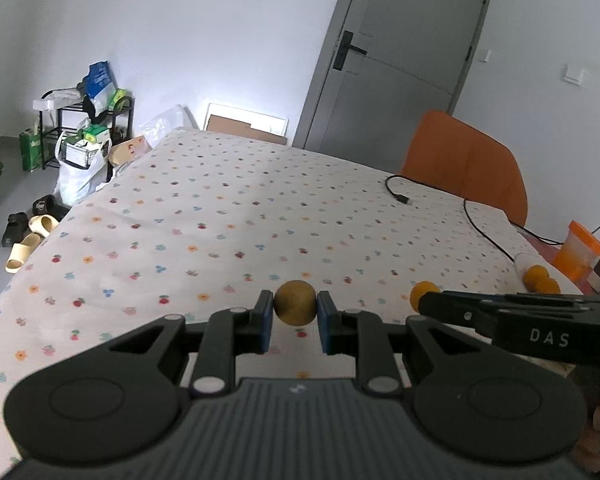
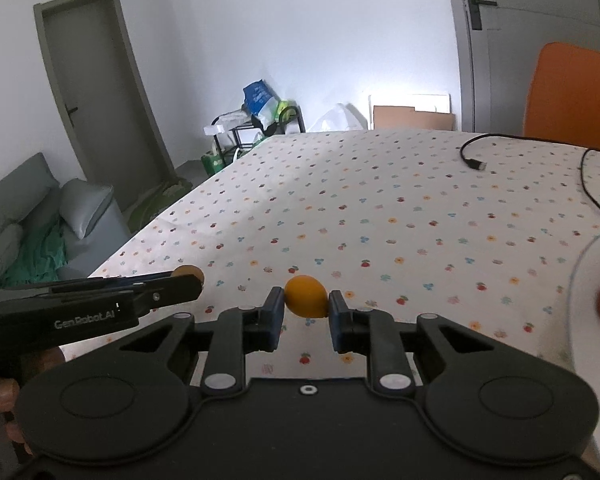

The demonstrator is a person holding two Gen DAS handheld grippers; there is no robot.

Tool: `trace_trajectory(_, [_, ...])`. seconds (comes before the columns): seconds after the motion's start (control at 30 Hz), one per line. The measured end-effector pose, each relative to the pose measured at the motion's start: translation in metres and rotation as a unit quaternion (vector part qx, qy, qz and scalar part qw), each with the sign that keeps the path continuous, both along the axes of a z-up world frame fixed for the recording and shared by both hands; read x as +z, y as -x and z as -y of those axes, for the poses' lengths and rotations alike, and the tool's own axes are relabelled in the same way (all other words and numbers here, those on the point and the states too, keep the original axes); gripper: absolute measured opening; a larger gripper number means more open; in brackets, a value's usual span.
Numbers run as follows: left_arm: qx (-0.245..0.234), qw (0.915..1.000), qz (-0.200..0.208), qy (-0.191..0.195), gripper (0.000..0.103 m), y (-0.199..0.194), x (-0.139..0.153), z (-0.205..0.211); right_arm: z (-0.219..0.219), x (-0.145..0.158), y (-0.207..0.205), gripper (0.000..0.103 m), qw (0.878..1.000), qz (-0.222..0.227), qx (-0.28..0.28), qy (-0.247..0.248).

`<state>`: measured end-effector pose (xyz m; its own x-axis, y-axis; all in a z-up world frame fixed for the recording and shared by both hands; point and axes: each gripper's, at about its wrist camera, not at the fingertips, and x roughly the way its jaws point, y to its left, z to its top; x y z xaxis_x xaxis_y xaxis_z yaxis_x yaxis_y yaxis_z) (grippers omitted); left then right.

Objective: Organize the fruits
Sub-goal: 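Carry the yellow-brown fruit and small orange onto the white plate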

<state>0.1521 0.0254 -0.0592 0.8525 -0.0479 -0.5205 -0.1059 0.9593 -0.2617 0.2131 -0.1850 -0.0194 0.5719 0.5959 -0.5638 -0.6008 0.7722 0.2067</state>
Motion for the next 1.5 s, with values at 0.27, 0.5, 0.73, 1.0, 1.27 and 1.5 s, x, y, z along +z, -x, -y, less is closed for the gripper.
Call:
trace_trajectory(0.27, [-0.016, 0.9998, 0.007, -0.006, 0.021, 0.001, 0.006, 0.018, 0.025, 0.008, 0.011, 0.022, 1.000, 0.009, -0.019, -0.017])
trace_trajectory(0.5, [-0.034, 0.9993, 0.013, -0.010, 0.021, 0.001, 0.012, 0.036, 0.049, 0.012, 0.018, 0.022, 0.999, 0.016, -0.043, -0.028])
trace_trajectory(0.73, [-0.049, 0.9985, 0.018, -0.014, 0.021, 0.000, 0.016, 0.052, 0.072, 0.016, 0.024, 0.022, 0.997, 0.025, -0.065, -0.035])
trace_trajectory(1.0, [-0.073, 0.9970, 0.022, -0.013, 0.021, -0.005, 0.018, 0.075, 0.099, 0.020, 0.029, 0.022, 0.995, 0.032, -0.091, -0.040])
trace_trajectory(1.27, [-0.109, 0.9937, 0.023, -0.015, 0.021, -0.010, 0.017, 0.103, 0.131, 0.022, 0.035, 0.022, 0.990, 0.042, -0.126, -0.039])
trace_trajectory(1.5, [-0.136, 0.9902, 0.024, -0.019, 0.021, -0.016, 0.019, 0.131, 0.163, 0.023, 0.038, 0.022, 0.985, 0.048, -0.161, -0.044])
